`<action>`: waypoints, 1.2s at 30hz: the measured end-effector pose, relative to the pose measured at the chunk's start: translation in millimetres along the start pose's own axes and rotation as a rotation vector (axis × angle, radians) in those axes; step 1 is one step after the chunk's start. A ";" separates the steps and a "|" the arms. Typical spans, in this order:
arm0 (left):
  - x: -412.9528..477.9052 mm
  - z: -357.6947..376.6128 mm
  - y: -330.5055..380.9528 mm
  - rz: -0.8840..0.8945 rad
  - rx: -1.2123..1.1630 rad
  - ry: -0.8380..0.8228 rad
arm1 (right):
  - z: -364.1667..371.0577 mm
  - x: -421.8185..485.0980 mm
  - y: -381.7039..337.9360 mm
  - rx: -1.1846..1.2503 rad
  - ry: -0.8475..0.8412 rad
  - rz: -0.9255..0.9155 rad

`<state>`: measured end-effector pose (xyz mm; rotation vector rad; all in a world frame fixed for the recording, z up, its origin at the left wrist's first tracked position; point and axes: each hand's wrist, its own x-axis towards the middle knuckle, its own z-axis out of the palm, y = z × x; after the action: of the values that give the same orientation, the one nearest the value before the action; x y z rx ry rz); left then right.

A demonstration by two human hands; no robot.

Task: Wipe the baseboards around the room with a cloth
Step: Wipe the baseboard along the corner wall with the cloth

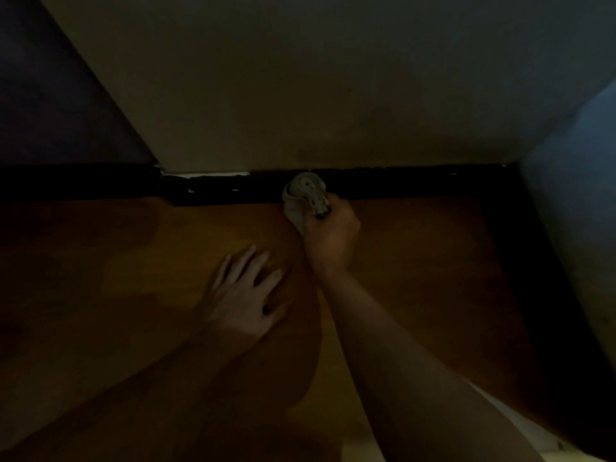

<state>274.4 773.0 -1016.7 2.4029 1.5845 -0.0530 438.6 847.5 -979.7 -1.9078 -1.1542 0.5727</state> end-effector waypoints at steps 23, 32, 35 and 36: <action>-1.4 -7.6 8.7 -0.055 -0.027 -0.027 | -29.8 23.5 34.3 0.008 0.164 0.122; 7.3 -14.3 16.5 0.003 -0.015 -0.034 | -47.9 37.3 47.4 0.025 0.218 0.168; 11.5 -13.5 19.5 0.031 -0.012 -0.011 | -74.4 54.8 62.6 0.029 0.369 0.250; 12.1 -11.8 20.8 0.031 -0.015 -0.007 | -81.8 60.4 66.3 0.026 0.409 0.276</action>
<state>296.8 779.0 -1003.3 2.4128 1.5390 -0.0438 559.7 850.6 -986.4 -2.0545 -0.6266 0.3151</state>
